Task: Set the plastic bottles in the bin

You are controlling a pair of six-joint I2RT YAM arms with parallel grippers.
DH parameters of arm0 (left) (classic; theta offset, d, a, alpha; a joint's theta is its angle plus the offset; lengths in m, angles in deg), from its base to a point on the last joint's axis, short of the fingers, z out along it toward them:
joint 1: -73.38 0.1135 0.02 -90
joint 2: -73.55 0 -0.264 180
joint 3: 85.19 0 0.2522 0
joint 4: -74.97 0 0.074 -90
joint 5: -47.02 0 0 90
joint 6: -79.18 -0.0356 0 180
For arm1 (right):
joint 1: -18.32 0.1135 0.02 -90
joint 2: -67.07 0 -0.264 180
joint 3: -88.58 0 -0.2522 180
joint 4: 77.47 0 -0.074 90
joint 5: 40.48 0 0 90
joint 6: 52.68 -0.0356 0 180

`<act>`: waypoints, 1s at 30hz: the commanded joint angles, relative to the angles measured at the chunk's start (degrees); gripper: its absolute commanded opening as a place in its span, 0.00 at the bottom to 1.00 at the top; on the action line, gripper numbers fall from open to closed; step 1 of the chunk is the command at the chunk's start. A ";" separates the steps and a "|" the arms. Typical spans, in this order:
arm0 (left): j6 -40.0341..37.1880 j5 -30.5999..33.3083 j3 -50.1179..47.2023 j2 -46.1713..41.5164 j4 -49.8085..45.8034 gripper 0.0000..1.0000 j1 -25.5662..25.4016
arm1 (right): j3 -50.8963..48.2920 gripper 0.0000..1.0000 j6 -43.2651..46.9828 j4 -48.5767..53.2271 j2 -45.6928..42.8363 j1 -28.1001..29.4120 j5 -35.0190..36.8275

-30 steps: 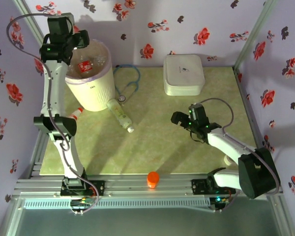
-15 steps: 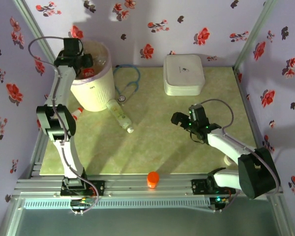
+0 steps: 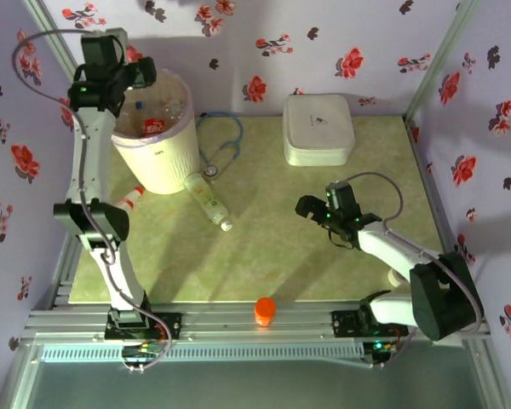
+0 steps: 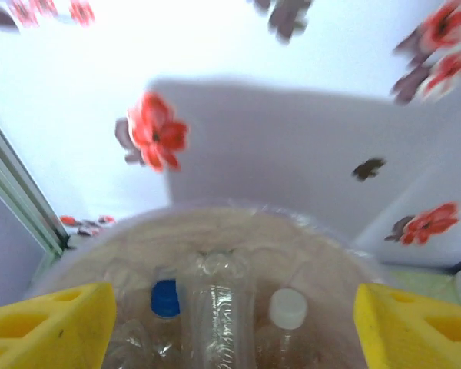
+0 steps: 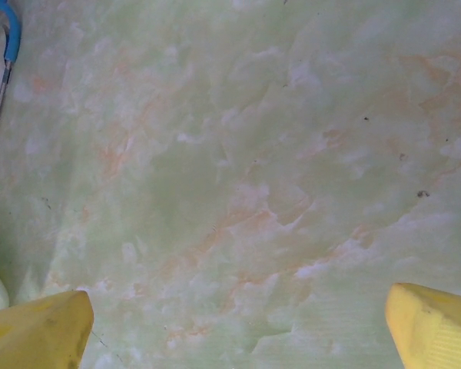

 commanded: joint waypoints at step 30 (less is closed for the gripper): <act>61.68 17.02 -102.74 -41.47 48.80 0.93 -30.14 | 3.74 0.99 -0.27 1.77 1.62 0.05 2.85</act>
